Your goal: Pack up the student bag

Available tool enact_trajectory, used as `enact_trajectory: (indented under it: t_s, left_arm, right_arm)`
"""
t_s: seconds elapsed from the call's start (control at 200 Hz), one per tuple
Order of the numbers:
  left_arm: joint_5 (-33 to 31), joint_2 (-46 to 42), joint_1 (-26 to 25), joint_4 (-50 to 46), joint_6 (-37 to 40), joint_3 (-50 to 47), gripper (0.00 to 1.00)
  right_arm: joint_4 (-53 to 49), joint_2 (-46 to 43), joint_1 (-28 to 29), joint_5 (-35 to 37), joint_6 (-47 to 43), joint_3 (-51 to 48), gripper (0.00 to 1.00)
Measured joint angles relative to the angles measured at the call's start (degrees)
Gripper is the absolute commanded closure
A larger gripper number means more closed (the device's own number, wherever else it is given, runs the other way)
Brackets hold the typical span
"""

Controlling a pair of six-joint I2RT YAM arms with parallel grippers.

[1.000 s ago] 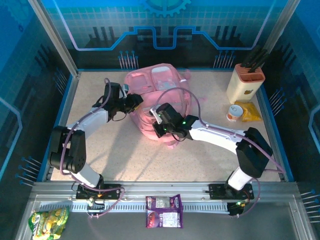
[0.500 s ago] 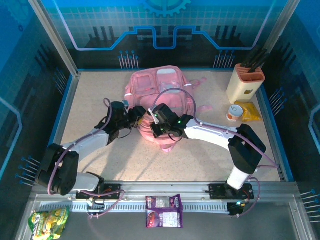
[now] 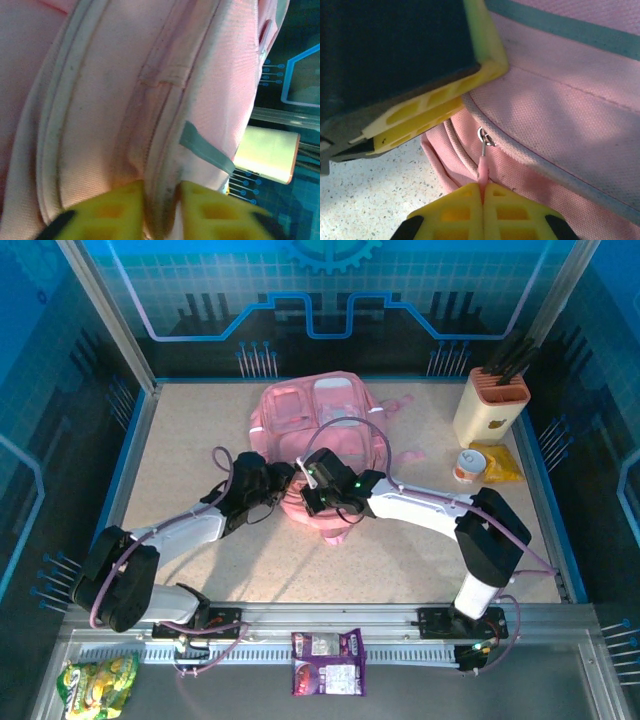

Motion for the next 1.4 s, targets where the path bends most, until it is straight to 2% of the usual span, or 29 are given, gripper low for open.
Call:
enact_trajectory:
  t_s: [0.025, 0.285, 0.46, 0.58, 0.815, 1.176, 1.321, 1.401]
  left_arm:
    - [-0.2, 0.02, 0.0, -0.17, 0.37, 0.02, 1.0]
    - [0.92, 0.02, 1.2, -5.68, 3.52, 3.13, 1.0]
    - [2.69, -1.01, 2.97, -7.58, 5.75, 3.52, 1.0]
    - [3.04, -1.36, 3.26, -8.83, 6.99, 4.61, 1.0]
    - [3.26, -1.36, 3.39, -9.01, 7.04, 4.79, 1.0]
    - [2.19, -1.22, 3.34, -9.4, 7.04, 5.66, 1.0]
    - [1.97, -1.2, 3.34, -9.38, 7.06, 5.66, 1.0]
    - [1.86, -1.2, 3.34, -9.4, 7.08, 5.66, 1.0]
  right_arm:
    - [0.04, 0.02, 0.0, 0.2, -0.13, 0.0, 1.0]
    - [1.05, -1.64, -0.57, 2.91, -2.34, -2.36, 1.0]
    - [-0.2, -4.92, -3.26, 5.25, -5.2, -4.94, 1.0]
    - [-0.11, -5.92, -5.33, 3.76, -6.62, -5.38, 1.0]
    - [0.52, -3.32, -5.31, 0.72, -7.89, -4.17, 1.0]
    - [1.36, 0.9, -5.31, -0.42, -7.02, -1.2, 0.73]
    - [1.79, 1.05, -5.29, -0.42, -6.47, -1.18, 0.84]
    - [1.77, 1.31, -5.31, 0.61, -5.86, -1.11, 0.95]
